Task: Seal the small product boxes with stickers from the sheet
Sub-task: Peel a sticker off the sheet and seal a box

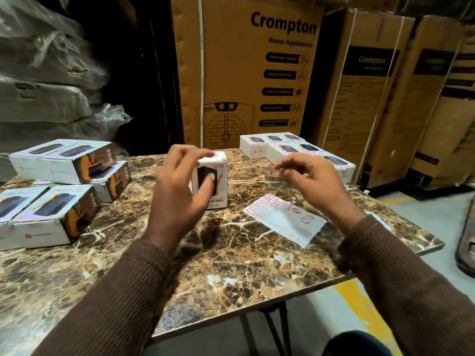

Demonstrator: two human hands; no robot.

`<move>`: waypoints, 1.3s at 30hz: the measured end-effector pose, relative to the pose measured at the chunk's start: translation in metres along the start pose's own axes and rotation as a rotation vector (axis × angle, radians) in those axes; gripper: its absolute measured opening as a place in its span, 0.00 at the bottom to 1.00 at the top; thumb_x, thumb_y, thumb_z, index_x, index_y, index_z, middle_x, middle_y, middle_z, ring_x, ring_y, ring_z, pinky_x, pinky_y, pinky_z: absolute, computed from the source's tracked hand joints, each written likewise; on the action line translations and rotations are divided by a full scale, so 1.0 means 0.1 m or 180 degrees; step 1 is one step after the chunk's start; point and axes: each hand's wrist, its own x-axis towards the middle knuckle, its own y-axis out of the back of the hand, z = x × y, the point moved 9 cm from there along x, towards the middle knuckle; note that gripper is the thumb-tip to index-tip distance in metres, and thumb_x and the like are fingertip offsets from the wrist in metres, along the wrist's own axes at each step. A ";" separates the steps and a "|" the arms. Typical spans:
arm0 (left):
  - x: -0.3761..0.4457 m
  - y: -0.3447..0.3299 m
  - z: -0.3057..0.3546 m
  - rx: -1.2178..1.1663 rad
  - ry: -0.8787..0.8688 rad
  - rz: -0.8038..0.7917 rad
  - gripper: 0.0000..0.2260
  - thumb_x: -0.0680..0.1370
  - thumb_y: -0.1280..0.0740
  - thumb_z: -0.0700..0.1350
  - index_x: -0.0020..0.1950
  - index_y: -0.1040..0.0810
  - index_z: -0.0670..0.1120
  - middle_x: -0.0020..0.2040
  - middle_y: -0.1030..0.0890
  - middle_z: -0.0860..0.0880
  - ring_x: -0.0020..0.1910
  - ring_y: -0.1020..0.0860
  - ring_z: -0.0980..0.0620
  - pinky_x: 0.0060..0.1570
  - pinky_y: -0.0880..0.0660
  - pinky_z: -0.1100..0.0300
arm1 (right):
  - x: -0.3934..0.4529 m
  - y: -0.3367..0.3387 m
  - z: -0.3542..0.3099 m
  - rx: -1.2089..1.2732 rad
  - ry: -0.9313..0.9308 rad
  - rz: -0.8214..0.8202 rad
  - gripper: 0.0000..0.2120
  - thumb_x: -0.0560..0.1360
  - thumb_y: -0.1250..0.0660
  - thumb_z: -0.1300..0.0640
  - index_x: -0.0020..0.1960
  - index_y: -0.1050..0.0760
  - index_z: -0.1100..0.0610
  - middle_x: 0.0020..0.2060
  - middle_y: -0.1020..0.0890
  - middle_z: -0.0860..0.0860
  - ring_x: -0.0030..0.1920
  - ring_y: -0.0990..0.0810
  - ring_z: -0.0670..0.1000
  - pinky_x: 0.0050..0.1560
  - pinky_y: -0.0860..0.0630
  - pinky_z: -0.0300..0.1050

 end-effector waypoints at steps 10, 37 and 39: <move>-0.55 -1.13 0.72 -0.0415 -0.0883 -0.2403 0.22 0.86 0.44 0.61 0.74 0.23 0.52 0.70 0.24 0.56 0.68 0.27 0.60 0.68 0.26 0.54 | -0.25 0.11 0.50 -0.1398 0.0253 -0.0864 0.09 0.77 0.26 0.62 0.51 0.14 0.48 0.47 0.15 0.41 0.50 0.18 0.43 0.54 0.19 0.53; -0.58 -1.20 0.62 -0.0363 -0.0778 -0.2599 0.17 0.85 0.38 0.58 0.68 0.20 0.52 0.65 0.21 0.58 0.62 0.24 0.61 0.62 0.23 0.55 | -0.79 -0.29 0.18 -0.1721 0.0660 -0.1612 0.03 0.83 0.36 0.52 0.50 0.27 0.44 0.47 0.28 0.40 0.51 0.28 0.44 0.52 0.28 0.46; -0.58 -1.20 0.62 -0.0370 -0.0774 -0.2584 0.17 0.85 0.37 0.57 0.68 0.19 0.51 0.65 0.20 0.57 0.63 0.23 0.61 0.62 0.23 0.55 | -0.82 -0.28 0.16 -0.1721 0.0679 -0.1569 0.04 0.83 0.37 0.51 0.50 0.29 0.44 0.46 0.28 0.40 0.50 0.28 0.45 0.53 0.26 0.49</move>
